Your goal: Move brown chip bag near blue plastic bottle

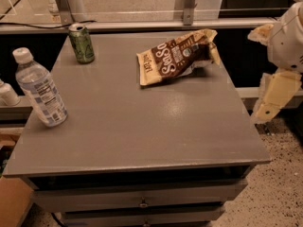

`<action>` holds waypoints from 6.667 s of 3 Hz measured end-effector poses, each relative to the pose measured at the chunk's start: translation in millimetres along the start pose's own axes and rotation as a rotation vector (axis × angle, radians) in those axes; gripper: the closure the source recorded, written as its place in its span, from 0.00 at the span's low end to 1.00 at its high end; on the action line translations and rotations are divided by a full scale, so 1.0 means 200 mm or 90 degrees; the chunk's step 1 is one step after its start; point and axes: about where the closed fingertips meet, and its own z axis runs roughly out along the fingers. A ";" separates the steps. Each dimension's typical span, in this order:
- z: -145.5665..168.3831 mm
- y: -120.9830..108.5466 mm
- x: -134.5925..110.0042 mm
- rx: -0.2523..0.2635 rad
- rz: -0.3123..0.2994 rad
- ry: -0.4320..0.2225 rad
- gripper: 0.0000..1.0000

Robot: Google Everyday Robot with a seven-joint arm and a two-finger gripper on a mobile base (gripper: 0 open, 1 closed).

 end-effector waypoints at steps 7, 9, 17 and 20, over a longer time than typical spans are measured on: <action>0.78 -1.00 -0.23 0.070 0.021 -0.072 0.41; 0.73 -0.87 -0.25 0.013 0.078 -0.036 0.86; 0.12 0.07 -0.93 -0.131 -0.003 -0.210 1.00; 0.35 0.08 -1.06 -0.124 0.042 -0.245 1.00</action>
Offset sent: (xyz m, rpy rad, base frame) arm 0.1601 0.0194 -0.0426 0.1439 -0.1905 0.0614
